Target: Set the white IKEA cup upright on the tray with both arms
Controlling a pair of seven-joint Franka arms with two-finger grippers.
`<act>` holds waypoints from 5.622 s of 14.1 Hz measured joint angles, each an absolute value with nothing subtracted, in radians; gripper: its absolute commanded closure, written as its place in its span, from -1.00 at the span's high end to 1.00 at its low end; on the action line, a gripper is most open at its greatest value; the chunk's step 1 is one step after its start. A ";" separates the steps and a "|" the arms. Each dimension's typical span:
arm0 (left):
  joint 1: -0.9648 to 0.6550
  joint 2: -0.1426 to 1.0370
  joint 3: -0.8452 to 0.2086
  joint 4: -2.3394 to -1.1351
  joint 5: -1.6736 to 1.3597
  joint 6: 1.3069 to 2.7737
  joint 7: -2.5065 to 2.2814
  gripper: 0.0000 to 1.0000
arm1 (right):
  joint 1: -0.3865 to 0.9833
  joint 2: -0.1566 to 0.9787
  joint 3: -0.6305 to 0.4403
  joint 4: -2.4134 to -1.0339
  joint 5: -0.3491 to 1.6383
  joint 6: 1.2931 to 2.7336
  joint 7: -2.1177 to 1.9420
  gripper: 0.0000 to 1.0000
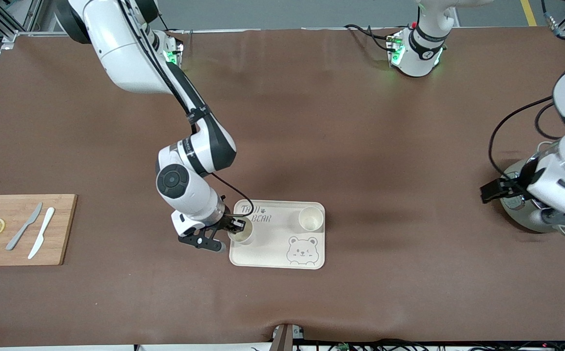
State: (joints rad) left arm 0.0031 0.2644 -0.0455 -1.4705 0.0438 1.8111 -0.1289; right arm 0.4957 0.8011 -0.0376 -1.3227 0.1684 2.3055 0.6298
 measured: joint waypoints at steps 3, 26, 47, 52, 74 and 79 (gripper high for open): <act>0.035 0.161 -0.046 -1.565 0.036 1.811 -0.117 1.00 | 0.508 0.830 -0.038 -1.321 0.154 2.341 0.649 -1.00; 0.031 -0.072 -0.168 -1.657 -0.032 1.604 -0.078 1.00 | 0.531 0.891 -0.041 -1.319 0.127 2.442 0.663 0.14; 0.033 -0.075 -0.169 -1.652 -0.032 1.594 -0.076 1.00 | 0.484 0.623 -0.060 -1.261 0.076 1.948 0.625 1.00; 0.042 -0.075 -0.167 -1.635 -0.032 1.594 -0.071 1.00 | 0.386 0.503 -0.059 -1.261 0.077 1.747 0.485 1.00; 0.043 -0.069 -0.168 -1.634 -0.032 1.594 -0.070 1.00 | 0.041 0.397 -0.064 -1.233 0.073 1.553 0.055 1.00; 0.043 -0.067 -0.168 -1.634 -0.032 1.594 -0.070 1.00 | 0.017 0.397 -0.064 -1.233 0.044 1.552 0.025 1.00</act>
State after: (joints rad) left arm 0.0429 -0.0669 -0.1684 -1.6345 -0.0317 1.5936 -0.0701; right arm 0.0169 0.3967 -0.0643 -1.2330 0.0442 1.5525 0.0255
